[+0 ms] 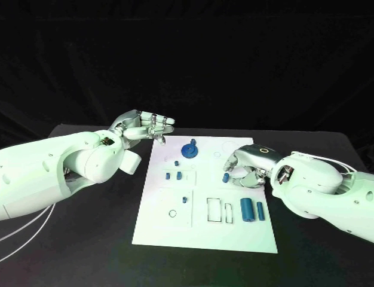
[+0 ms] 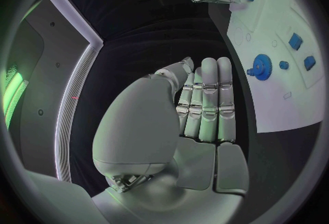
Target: Assemble the parts on the task board
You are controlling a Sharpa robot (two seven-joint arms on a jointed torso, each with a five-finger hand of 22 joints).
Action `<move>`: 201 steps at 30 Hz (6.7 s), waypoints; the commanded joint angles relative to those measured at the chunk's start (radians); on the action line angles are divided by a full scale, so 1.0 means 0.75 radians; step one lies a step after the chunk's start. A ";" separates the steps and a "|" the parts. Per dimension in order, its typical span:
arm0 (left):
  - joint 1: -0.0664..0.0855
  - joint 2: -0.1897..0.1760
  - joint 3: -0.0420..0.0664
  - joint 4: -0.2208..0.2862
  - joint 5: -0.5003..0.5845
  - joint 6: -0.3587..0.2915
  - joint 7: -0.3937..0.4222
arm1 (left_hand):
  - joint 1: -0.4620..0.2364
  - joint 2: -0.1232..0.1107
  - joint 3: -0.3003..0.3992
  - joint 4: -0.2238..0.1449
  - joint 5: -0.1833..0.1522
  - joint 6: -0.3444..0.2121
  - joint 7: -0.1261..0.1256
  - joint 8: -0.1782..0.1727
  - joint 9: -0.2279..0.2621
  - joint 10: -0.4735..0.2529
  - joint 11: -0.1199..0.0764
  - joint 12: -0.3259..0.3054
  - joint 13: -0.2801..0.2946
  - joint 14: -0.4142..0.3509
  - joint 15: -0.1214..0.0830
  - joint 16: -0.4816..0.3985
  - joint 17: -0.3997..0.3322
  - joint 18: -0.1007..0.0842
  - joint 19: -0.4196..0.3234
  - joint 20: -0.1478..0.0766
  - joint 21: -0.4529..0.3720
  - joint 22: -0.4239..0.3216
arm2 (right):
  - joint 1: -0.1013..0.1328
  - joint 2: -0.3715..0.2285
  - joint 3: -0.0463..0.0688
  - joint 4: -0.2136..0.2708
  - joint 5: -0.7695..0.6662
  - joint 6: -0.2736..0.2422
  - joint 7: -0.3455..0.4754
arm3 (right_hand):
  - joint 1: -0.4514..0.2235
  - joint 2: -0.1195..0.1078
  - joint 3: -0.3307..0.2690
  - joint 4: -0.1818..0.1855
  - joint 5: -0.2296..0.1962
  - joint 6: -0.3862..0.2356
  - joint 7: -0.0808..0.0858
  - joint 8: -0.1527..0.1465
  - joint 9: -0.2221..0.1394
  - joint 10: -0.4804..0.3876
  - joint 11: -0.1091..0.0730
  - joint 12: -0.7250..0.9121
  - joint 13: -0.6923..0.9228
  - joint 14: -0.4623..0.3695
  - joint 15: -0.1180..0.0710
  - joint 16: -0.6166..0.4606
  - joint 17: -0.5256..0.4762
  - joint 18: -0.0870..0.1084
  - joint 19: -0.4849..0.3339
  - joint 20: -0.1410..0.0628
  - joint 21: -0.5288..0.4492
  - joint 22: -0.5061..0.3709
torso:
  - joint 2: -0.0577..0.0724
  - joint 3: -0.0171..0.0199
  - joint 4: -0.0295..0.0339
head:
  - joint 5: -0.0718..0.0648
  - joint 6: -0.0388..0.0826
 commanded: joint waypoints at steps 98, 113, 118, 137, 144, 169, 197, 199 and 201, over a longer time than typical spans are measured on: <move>-0.013 0.062 -0.006 -0.042 0.033 0.047 -0.009 | 0.004 0.011 -0.011 -0.004 0.004 -0.001 0.005 -0.005 -0.002 -0.013 0.002 0.014 -0.001 -0.009 0.003 -0.010 -0.005 0.006 0.008 0.006 -0.011 -0.004 | -0.193 0.354 -0.019 0.004 -0.042 -0.046 0.026 | 0.062 0.111 0.081 0.001 -0.033 0.148 -0.027 0.060 0.052 0.205 -0.055 0.091 0.035 0.043 -0.040 0.108 0.110 -0.036 0.106 -0.039 0.172 0.219 | -0.008 -0.0010 0.0005 | 0.063 -0.042; -0.013 0.057 -0.006 -0.040 0.033 0.047 -0.012 | 0.004 0.011 -0.011 -0.004 0.004 -0.001 0.005 -0.005 -0.002 -0.013 0.002 0.014 -0.001 -0.009 0.003 -0.010 -0.005 0.006 0.008 0.006 -0.011 -0.004 | -0.193 0.366 -0.020 0.002 -0.108 -0.015 -0.027 | 0.048 0.104 0.075 0.005 -0.039 0.142 -0.027 0.056 0.053 0.202 -0.053 0.084 0.036 0.041 -0.038 0.105 0.105 -0.035 0.103 -0.038 0.166 0.217 | -0.008 -0.0023 0.0012 | 0.059 -0.040; -0.013 0.058 -0.006 -0.039 0.033 0.048 -0.013 | 0.004 0.011 -0.011 -0.004 0.004 -0.001 0.005 -0.005 -0.002 -0.013 0.002 0.014 -0.001 -0.009 0.003 -0.010 -0.005 0.006 0.008 0.006 -0.011 -0.004 | -0.193 0.385 -0.021 -0.008 -0.103 -0.014 -0.023 | 0.014 0.077 0.064 0.020 -0.038 0.089 -0.004 0.024 0.044 0.161 -0.035 0.057 0.029 0.038 -0.024 0.102 0.097 -0.032 0.094 -0.029 0.151 0.210 | -0.008 -0.0030 0.0021 | 0.055 -0.037; -0.014 0.067 -0.008 -0.047 0.033 0.051 -0.023 | 0.003 0.012 -0.013 -0.003 0.004 -0.002 0.005 -0.005 -0.002 -0.015 0.003 0.015 -0.001 -0.009 0.003 -0.011 -0.007 0.006 0.008 0.006 -0.012 -0.004 | -0.197 0.381 -0.024 0.003 -0.097 -0.095 -0.015 | -0.054 0.001 -0.029 0.059 -0.022 -0.070 0.001 -0.009 0.005 0.132 -0.026 0.057 0.035 0.034 -0.013 0.109 0.096 -0.026 0.084 -0.012 0.130 0.205 | -0.009 0.0004 0.0016 | 0.053 -0.033; -0.014 0.066 -0.009 -0.048 0.033 0.052 -0.023 | 0.003 0.012 -0.013 -0.003 0.004 -0.002 0.005 -0.005 -0.002 -0.015 0.003 0.015 -0.001 -0.009 0.003 -0.011 -0.007 0.006 0.008 0.006 -0.012 -0.004 | -0.198 0.344 -0.023 0.049 -0.095 -0.207 -0.004 | -0.054 -0.008 -0.074 0.066 -0.011 -0.128 -0.005 -0.007 -0.007 0.100 -0.031 0.060 0.041 0.030 -0.018 0.102 0.081 -0.021 0.072 -0.016 0.105 0.195 | -0.010 -0.0005 0.0003 | 0.050 -0.029; -0.016 0.061 -0.022 -0.049 0.033 0.050 -0.020 | 0.002 0.012 -0.014 -0.003 0.004 -0.003 0.005 -0.005 -0.003 -0.016 0.003 0.016 -0.002 -0.009 0.003 -0.011 -0.008 0.006 0.008 0.006 -0.013 -0.005 | -0.031 -0.313 -0.013 0.355 0.514 -0.119 -0.212 | -0.135 0.079 -0.445 0.270 0.163 0.022 -0.077 0.220 0.158 0.434 -0.127 1.422 1.375 0.080 -0.093 0.269 0.340 -0.064 0.169 -0.080 0.278 0.296 | -0.027 -0.0108 -0.0163 | -0.053 -0.020; -0.019 0.052 -0.028 -0.049 0.033 0.058 -0.021 | 0.000 0.012 -0.017 -0.002 0.004 -0.003 0.005 -0.004 -0.003 -0.017 0.003 0.017 -0.002 -0.010 0.004 -0.011 -0.009 0.006 0.008 0.007 -0.015 -0.006 | -0.171 -0.313 -0.025 0.376 0.149 -0.129 -0.517 | -0.177 0.117 -0.629 0.412 0.198 -0.004 -0.089 0.319 0.272 0.467 -0.129 1.588 1.601 0.095 -0.094 0.334 0.455 -0.083 0.209 -0.085 0.360 0.336 | -0.027 -0.0102 -0.0171 | -0.075 -0.039; -0.019 0.050 -0.028 -0.048 0.033 0.059 -0.021 | 0.000 0.012 -0.017 -0.002 0.004 -0.003 0.005 -0.004 -0.003 -0.017 0.003 0.017 -0.002 -0.010 0.004 -0.011 -0.009 0.006 0.008 0.007 -0.015 -0.006 | -0.179 -0.305 -0.025 0.369 0.146 -0.128 -0.519 | -0.177 0.117 -0.629 0.412 0.198 -0.004 -0.089 0.319 0.272 0.467 -0.129 1.588 1.601 0.095 -0.094 0.334 0.455 -0.083 0.209 -0.085 0.360 0.336 | -0.026 -0.0102 -0.0173 | -0.075 -0.040; -0.019 0.049 -0.028 -0.048 0.033 0.060 -0.022 | 0.000 0.012 -0.017 -0.002 0.004 -0.003 0.005 -0.004 -0.003 -0.017 0.003 0.017 -0.002 -0.010 0.004 -0.011 -0.009 0.006 0.008 0.007 -0.015 -0.006 | -0.184 -0.298 -0.025 0.361 0.145 -0.127 -0.517 | -0.177 0.117 -0.629 0.412 0.198 -0.004 -0.089 0.319 0.272 0.467 -0.129 1.588 1.601 0.095 -0.094 0.334 0.455 -0.083 0.209 -0.085 0.360 0.336 | -0.026 -0.0112 -0.0175 | -0.078 -0.041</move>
